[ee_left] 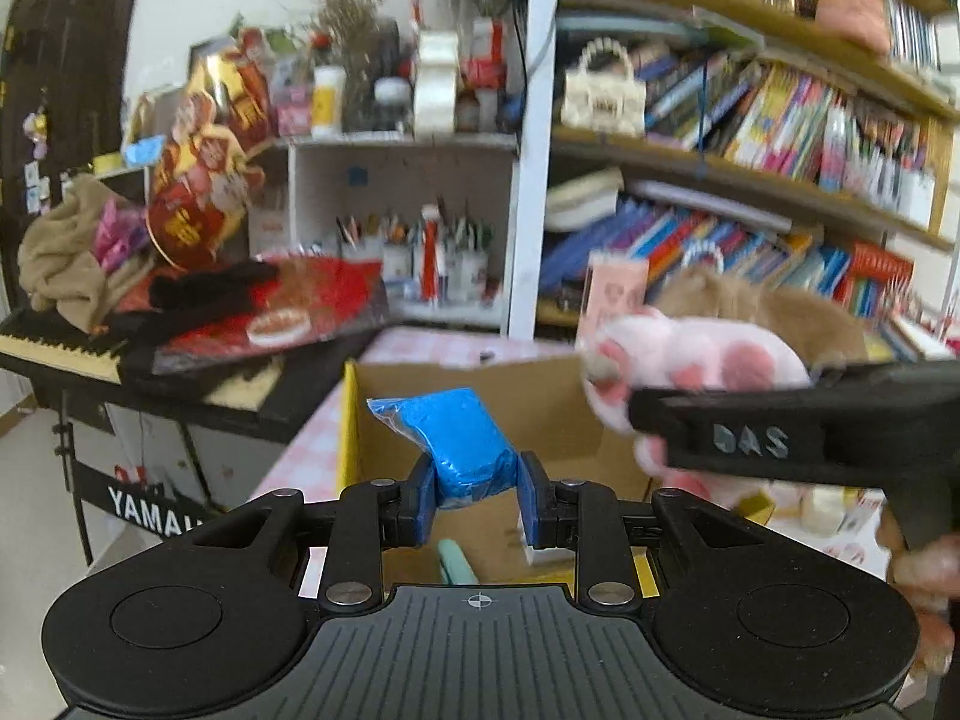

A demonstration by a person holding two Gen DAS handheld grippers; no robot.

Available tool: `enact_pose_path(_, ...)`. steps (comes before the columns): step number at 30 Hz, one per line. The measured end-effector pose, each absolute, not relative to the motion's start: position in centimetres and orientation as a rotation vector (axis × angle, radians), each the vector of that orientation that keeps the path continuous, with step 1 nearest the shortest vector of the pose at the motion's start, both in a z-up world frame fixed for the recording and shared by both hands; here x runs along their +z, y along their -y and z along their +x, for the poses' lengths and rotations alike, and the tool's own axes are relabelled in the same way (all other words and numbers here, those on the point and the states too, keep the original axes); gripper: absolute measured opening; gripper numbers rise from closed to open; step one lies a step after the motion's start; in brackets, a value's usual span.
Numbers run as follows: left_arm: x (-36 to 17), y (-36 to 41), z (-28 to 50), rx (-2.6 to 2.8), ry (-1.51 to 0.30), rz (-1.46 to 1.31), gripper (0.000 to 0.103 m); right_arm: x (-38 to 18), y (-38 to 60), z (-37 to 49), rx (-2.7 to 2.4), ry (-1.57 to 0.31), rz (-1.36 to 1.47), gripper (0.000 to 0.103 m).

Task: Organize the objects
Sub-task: 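Carry blue item in left tool while right tool carries plush pig over yellow box, then open right tool to drop plush pig while left tool releases blue item into box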

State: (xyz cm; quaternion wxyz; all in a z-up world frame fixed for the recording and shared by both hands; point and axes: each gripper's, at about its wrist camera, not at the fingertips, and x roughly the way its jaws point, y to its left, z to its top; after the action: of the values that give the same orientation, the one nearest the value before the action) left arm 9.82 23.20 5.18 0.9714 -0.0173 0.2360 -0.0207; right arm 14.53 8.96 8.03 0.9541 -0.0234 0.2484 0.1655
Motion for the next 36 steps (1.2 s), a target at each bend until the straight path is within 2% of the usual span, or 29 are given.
enact_pose_path(12, 1.4, -22.9, 14.7, 0.002, -0.679, 0.016, 0.026, 3.4, -12.5, 23.1, 0.46, -0.729, -0.202, 0.059)
enact_pose_path(21, 1.2, -22.7, 15.7, -0.001, -0.71, 0.022, 0.026, 0.8, -13.4, 25.2, 0.509, -0.861, -0.256, 0.061)
enact_pose_path(25, 1.1, -22.9, 15.6, 0.003, -0.709, 0.032, 0.033, 0.2, -13.3, 25.4, 0.499, -0.883, -0.228, 0.067)
enact_pose_path(26, 1.1, -22.9, 15.4, 0.007, -0.704, 0.034, 0.042, 0.4, -13.2, 25.4, 0.503, -0.874, -0.219, 0.073)
enact_pose_path(28, 1.3, -23.2, 15.0, 0.02, -0.682, 0.028, 0.055, 0.8, -13.0, 25.2, 0.51, -0.855, -0.212, 0.074)
enact_pose_path(29, 1.5, -23.3, 14.8, 0.015, -0.671, 0.025, 0.059, 1.1, -12.8, 25.1, 0.511, -0.845, -0.207, 0.074)
enact_pose_path(34, 2.5, -23.3, 13.4, -0.001, -0.613, 0.024, 0.062, 3.0, -11.7, 23.9, 0.504, -0.788, -0.146, 0.074)
enact_pose_path(36, 3.0, -23.1, 12.6, 0.014, -0.581, 0.024, 0.067, 3.9, -11.3, 22.9, 0.493, -0.744, -0.127, 0.074)
